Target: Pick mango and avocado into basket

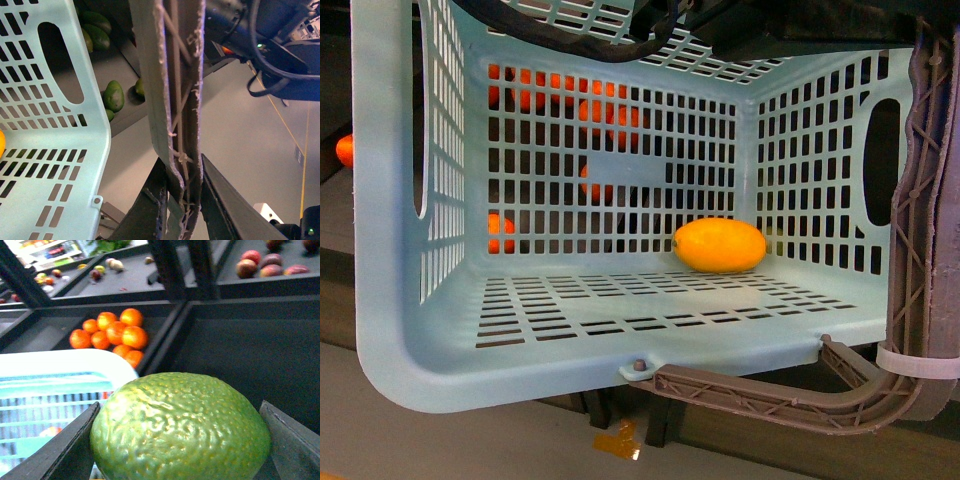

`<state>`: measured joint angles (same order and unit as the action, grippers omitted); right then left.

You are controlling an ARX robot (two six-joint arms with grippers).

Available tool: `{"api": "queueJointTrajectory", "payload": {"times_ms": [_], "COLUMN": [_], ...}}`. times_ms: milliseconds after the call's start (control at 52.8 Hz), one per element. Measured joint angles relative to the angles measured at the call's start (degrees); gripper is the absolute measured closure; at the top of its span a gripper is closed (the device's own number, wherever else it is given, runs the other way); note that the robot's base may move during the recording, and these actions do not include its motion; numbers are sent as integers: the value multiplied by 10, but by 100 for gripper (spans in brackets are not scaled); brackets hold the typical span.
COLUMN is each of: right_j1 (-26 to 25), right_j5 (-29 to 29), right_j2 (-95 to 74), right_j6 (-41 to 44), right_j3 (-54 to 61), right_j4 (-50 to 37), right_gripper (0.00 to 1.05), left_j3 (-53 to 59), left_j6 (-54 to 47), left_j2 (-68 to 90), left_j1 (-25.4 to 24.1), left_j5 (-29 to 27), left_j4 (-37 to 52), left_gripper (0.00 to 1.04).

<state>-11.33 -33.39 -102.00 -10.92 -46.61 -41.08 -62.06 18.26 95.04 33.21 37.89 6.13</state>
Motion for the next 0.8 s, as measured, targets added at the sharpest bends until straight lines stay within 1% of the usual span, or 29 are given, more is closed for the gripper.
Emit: {"api": "queueJointTrajectory", "payload": {"times_ms": [133,190,322,531,626,664,682,739,796], "right_j1": [47,60,107,160,169,169,169,169,168], "right_j5": [-8,-6,18,45,56,59,61,67,73], "right_j2": [54,58,55,19,4,3,3,3,4], "right_j6": [-8,-8,-9,-11,-16,-16,-18,-25,-27], "right_j3": [28,34,48,45,42,42,41,41,40], "right_j4": [14,17,18,12,2,1,0,-7,-11], "right_gripper": [19,19,19,19,19,15,11,6,7], "left_j3": [0,0,0,0,0,0,0,0,0], "left_j6": [0,0,0,0,0,0,0,0,0], "left_j2": [0,0,0,0,0,0,0,0,0], "left_j1": [0,0,0,0,0,0,0,0,0], "left_j5": [0,0,0,-1,0,0,0,0,0], "left_j4": [0,0,0,0,0,0,0,0,0], "left_gripper": [91,91,91,91,91,91,91,91,91]}}
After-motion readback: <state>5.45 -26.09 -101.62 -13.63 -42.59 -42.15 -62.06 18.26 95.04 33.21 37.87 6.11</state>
